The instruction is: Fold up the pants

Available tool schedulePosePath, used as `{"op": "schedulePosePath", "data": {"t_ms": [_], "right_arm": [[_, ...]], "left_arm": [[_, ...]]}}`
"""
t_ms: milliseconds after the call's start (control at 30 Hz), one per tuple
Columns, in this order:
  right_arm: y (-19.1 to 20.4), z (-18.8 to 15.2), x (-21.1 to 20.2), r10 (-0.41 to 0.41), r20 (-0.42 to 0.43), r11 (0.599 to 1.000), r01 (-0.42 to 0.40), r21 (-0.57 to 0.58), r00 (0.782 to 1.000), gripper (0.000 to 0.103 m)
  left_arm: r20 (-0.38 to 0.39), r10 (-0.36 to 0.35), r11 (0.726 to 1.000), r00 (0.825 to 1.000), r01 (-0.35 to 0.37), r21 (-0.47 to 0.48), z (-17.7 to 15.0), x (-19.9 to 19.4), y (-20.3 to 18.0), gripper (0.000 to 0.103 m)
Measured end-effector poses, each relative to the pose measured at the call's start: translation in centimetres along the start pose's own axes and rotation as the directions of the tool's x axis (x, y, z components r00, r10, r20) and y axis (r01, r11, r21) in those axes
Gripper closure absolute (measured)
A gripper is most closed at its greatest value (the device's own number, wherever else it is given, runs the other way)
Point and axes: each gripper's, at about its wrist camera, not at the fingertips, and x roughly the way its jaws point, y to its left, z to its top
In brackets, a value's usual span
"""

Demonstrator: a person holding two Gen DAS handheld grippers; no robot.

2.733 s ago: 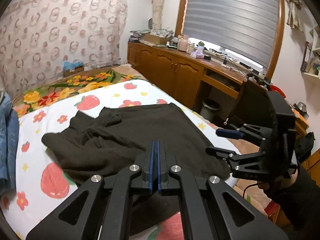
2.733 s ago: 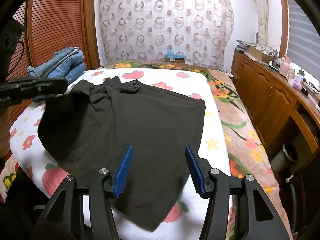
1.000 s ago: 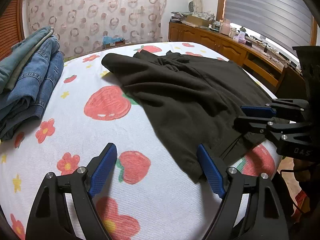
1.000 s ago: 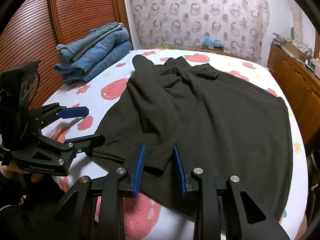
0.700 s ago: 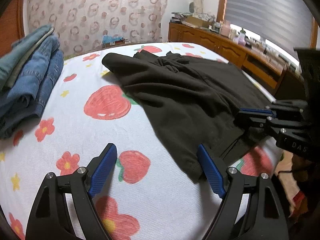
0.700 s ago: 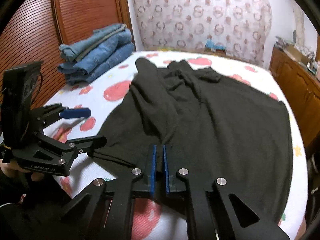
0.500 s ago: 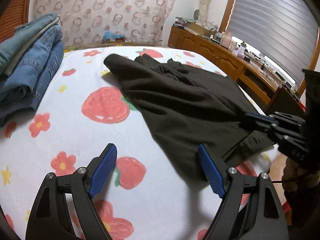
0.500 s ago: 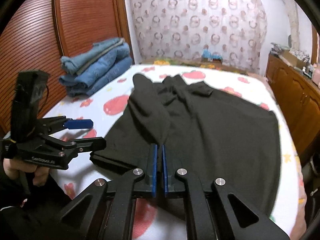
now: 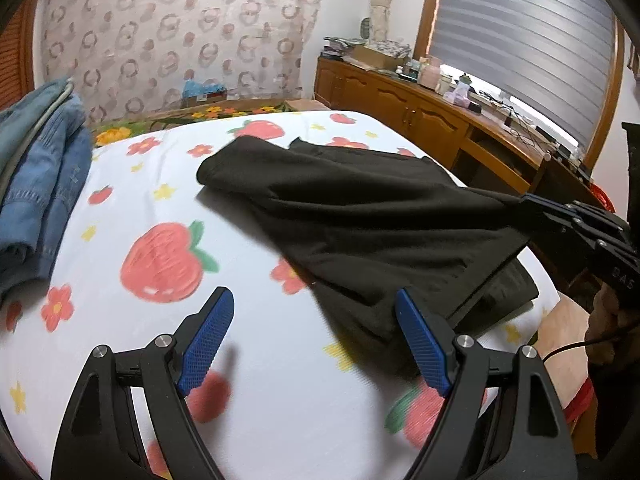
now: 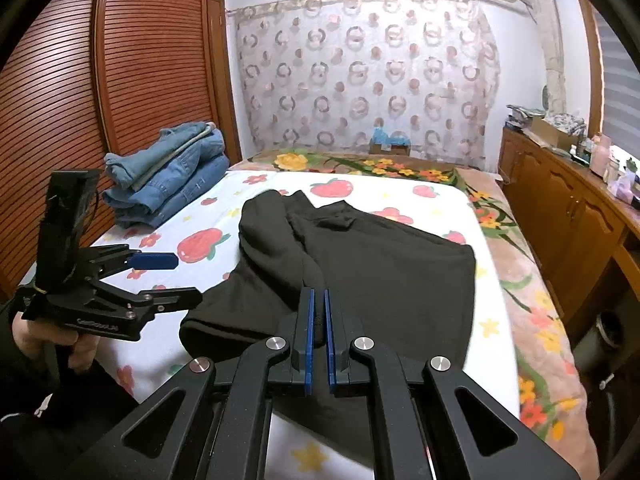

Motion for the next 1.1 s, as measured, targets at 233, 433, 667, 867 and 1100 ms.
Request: {"op": "schedulePosePath", "data": {"t_ms": [233, 433, 667, 867, 1100], "right_arm": [[0.6, -0.9, -1.2, -0.037, 0.011, 0.999, 0.036, 0.013, 0.999, 0.098], [1.5, -1.1, -2.0, -0.057, 0.011, 0.998, 0.057, 0.038, 0.998, 0.098], [1.8, -1.8, -2.7, -0.076, -0.003, 0.995, 0.076, 0.064, 0.997, 0.098], [1.4, -2.1, -3.0, -0.089, -0.025, 0.993, 0.09, 0.08, 0.996, 0.098], [0.7, -1.6, -2.9, -0.091, -0.046, 0.99, 0.096, 0.104, 0.995, 0.098]], "left_arm": [[-0.018, -0.005, 0.999, 1.0, 0.005, 0.049, 0.5, 0.7, -1.7, 0.019], [-0.029, -0.009, 0.998, 1.0, 0.011, 0.061, 0.3, 0.9, -2.2, 0.019], [-0.038, -0.007, 0.998, 0.999, 0.01, 0.066, 0.1, 1.0, -2.5, 0.019], [-0.048, -0.003, 0.998, 0.999, 0.006, 0.07, -0.2, 1.2, -2.9, 0.019], [-0.061, -0.001, 0.997, 0.998, 0.005, 0.075, -0.3, 1.7, -3.0, 0.019]]}}
